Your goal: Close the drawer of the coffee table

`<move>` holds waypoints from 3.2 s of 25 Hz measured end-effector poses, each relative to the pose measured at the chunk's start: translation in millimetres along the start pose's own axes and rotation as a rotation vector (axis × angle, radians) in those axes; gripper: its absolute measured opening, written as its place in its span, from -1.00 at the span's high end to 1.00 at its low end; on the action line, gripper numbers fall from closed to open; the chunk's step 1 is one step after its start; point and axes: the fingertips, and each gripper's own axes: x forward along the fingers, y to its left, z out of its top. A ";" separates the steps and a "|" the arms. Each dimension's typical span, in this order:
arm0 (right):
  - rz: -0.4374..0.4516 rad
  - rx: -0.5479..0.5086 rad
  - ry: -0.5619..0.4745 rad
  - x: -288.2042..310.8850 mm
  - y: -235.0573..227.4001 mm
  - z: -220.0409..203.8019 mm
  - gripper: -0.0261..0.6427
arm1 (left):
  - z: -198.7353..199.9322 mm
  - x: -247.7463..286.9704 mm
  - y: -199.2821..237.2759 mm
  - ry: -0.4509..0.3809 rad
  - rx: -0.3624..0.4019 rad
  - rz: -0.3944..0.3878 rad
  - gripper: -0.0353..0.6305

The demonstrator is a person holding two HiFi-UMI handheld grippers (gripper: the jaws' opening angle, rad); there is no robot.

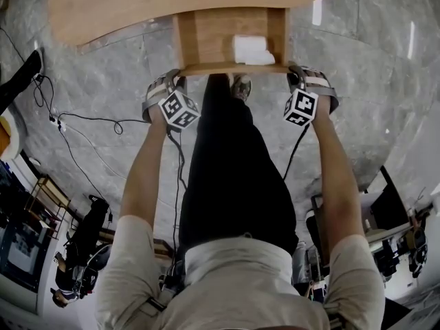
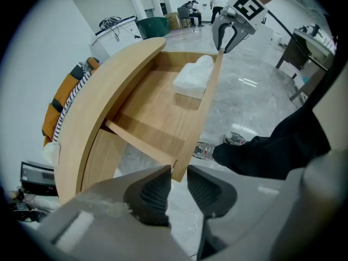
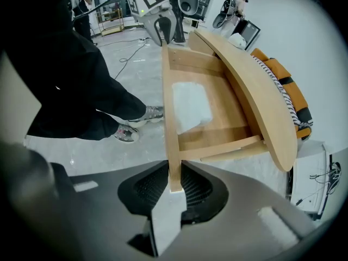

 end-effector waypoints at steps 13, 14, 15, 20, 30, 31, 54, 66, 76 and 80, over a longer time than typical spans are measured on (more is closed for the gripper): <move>-0.003 -0.005 -0.003 -3.9 0.1 0.1 0.69 | 1.2 -4.8 -0.3 0.006 -0.011 -0.017 0.53; -0.006 -0.004 -0.003 -4.5 -0.6 -1.0 0.69 | 1.4 -4.5 -1.4 0.007 -0.011 -0.021 0.53; -0.008 -0.003 -0.002 -5.1 -1.7 -1.8 0.69 | 1.7 -4.4 -2.2 0.006 -0.011 -0.023 0.53; -0.022 0.000 -0.002 -5.7 -12.8 -2.4 0.68 | 6.7 -5.8 3.3 -0.005 -0.018 -0.007 0.53; -0.038 0.001 -0.002 -4.9 -23.8 0.4 0.68 | 12.7 -5.2 18.0 -0.008 -0.022 0.002 0.53; -0.038 0.001 -0.002 -5.1 -24.6 0.5 0.68 | 13.0 -5.4 18.6 -0.007 -0.024 0.003 0.53; -0.048 0.043 0.021 2.8 -58.5 6.6 0.68 | 25.8 2.9 53.6 -0.014 -0.009 -0.002 0.53; -0.045 0.051 0.026 7.4 -67.5 5.4 0.67 | 25.2 10.6 54.7 -0.004 -0.015 -0.018 0.53; -0.058 0.058 0.014 7.7 -75.1 7.1 0.67 | 28.7 10.5 63.3 0.007 -0.034 0.007 0.53; -0.062 0.058 0.012 8.8 -78.2 7.9 0.67 | 32.1 9.9 68.5 0.001 -0.037 0.017 0.53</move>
